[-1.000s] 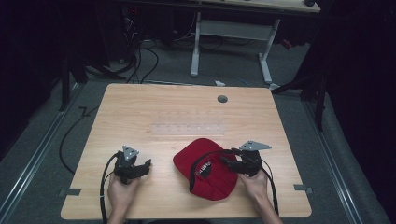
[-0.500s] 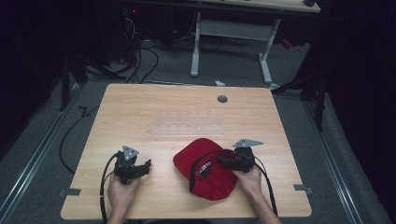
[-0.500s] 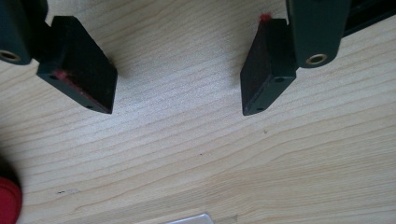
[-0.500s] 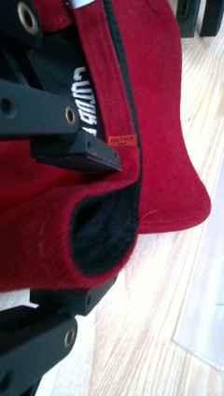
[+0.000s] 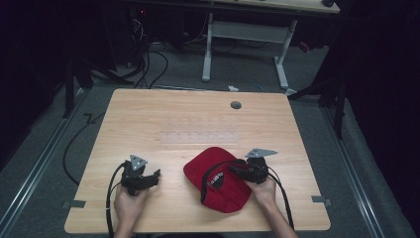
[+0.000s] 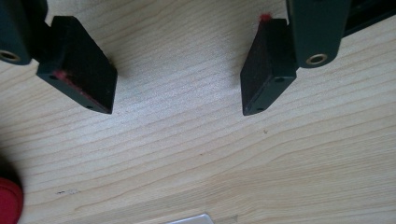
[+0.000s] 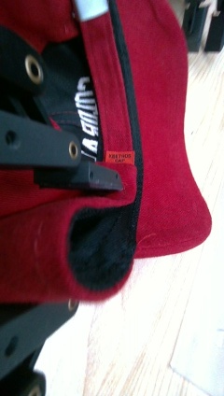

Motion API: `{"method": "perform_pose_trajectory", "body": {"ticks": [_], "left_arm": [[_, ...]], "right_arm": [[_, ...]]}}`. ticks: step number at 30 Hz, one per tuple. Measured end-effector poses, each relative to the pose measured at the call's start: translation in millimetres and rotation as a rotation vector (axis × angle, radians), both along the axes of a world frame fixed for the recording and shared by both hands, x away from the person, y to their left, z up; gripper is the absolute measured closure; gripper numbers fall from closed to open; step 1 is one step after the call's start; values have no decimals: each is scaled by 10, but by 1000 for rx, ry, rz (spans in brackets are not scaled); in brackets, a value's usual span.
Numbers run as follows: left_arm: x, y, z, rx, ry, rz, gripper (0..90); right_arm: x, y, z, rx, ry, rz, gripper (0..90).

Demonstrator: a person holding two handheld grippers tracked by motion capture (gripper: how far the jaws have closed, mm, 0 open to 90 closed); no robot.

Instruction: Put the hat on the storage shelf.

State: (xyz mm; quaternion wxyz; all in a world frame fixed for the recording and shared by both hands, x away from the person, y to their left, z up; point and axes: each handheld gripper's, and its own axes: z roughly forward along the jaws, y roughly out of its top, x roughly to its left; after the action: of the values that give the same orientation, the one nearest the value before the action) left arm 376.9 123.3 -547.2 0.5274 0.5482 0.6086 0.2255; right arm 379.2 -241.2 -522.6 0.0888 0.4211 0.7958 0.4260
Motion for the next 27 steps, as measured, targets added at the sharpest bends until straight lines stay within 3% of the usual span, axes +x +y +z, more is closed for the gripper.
{"method": "perform_pose_trajectory", "body": {"ticks": [9, 27], "left_arm": [[1, -5, 0, 0, 0, 5, 274], [1, -4, 0, 0, 0, 4, 274]], "right_arm": [[-47, 7, 35, 53, -18, 40, 799], [-117, -27, 194, 70, -19, 36, 819]]}}
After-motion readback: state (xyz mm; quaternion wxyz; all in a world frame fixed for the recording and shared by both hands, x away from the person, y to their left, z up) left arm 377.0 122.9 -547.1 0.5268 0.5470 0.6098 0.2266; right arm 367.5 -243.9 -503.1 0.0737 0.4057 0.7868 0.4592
